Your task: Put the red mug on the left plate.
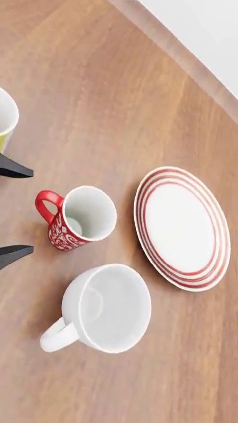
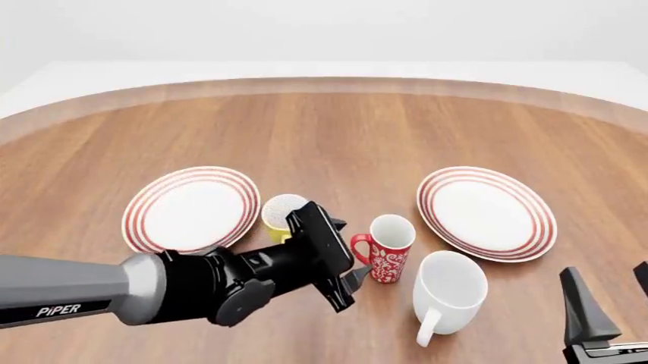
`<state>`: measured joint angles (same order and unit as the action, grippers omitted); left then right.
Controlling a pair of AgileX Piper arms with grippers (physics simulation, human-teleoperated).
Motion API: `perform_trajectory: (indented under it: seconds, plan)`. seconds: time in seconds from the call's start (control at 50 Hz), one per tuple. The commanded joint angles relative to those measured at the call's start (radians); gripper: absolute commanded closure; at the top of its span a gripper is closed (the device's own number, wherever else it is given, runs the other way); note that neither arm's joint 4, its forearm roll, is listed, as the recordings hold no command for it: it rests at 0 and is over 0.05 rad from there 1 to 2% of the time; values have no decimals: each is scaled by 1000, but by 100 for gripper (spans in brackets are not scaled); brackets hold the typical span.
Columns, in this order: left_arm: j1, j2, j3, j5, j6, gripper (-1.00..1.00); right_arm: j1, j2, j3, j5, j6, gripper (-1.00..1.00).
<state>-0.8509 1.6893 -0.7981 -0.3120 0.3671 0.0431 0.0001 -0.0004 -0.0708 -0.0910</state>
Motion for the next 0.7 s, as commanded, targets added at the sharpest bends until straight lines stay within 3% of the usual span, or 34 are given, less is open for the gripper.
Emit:
perform_trajectory:
  seconds: [0.02, 0.7]
  plan:
    - [-1, 52, -26, -2, 1, -100, 6, 0, 0, -5, -7, -100]
    - [-8, 82, -50, 12, -12, -100, 10, 0, 0, -12, -12, -100]
